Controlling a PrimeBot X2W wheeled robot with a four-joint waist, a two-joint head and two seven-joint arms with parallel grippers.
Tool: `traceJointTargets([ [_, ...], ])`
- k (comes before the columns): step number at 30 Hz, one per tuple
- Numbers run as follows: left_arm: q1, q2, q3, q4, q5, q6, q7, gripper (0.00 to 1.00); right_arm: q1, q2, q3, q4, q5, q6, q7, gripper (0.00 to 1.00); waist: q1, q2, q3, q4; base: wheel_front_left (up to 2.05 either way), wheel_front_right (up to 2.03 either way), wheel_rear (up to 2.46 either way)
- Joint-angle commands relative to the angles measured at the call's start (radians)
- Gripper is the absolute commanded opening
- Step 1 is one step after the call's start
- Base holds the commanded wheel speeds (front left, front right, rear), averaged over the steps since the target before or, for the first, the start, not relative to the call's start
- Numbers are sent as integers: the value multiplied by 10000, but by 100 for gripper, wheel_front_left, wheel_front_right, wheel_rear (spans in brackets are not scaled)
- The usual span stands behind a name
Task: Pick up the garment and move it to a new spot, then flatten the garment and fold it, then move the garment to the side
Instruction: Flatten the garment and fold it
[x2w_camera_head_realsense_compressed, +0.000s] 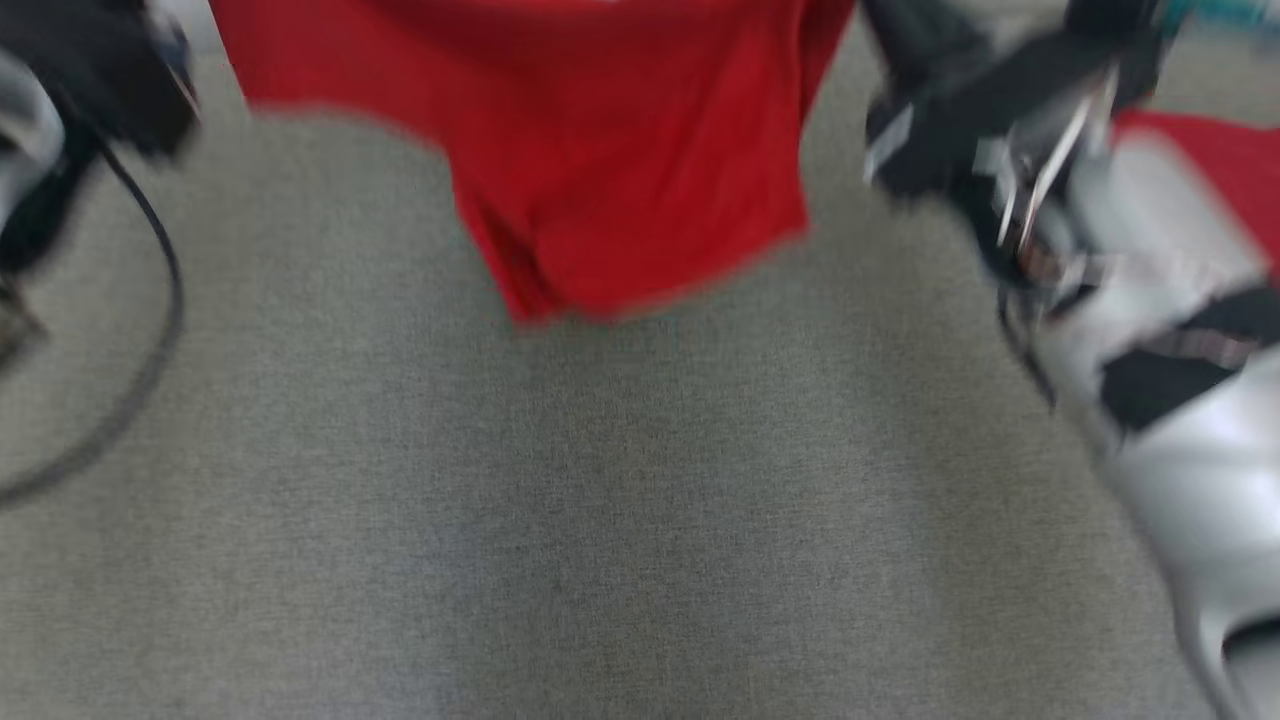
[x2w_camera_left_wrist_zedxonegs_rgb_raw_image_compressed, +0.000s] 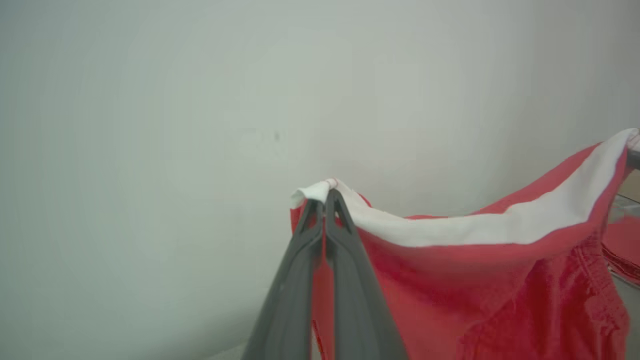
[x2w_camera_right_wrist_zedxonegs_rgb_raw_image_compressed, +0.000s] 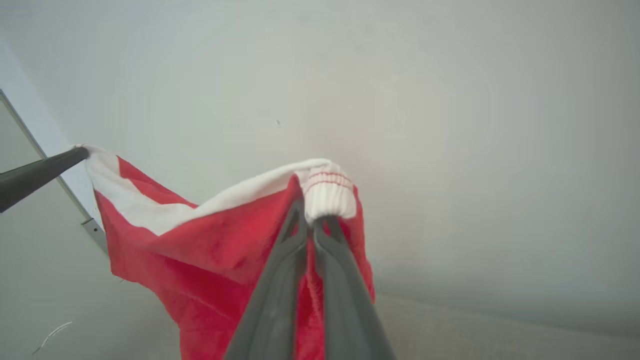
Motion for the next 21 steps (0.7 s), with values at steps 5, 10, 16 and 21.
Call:
traceJointTargets([
  [5, -3009, 245, -144, 1338, 82, -3, 164, 0, -3359, 344, 289, 1789, 398, 9, 105, 0, -3, -1, 1766, 2, 0, 0, 0],
  [10, -4691, 331, -533, 1869, 242, 1, -7, 0, -5166, 459, 455, 3044, 399, 10, -133, 0, -3, -1, 2130, 112, 0, 0, 0],
  [16, -5719, 128, -914, 2505, -277, 9, -907, 0, -6298, 335, 1063, 3944, 669, 9, -1022, 0, -3, -1, 2223, 409, 0, 0, 0],
  [21, -4990, 304, -1476, 2645, -751, 8, -1847, 0, -5703, 32, 2113, 3832, 1164, 9, -1564, 0, -3, -1, 2119, 452, 0, 0, 0],
])
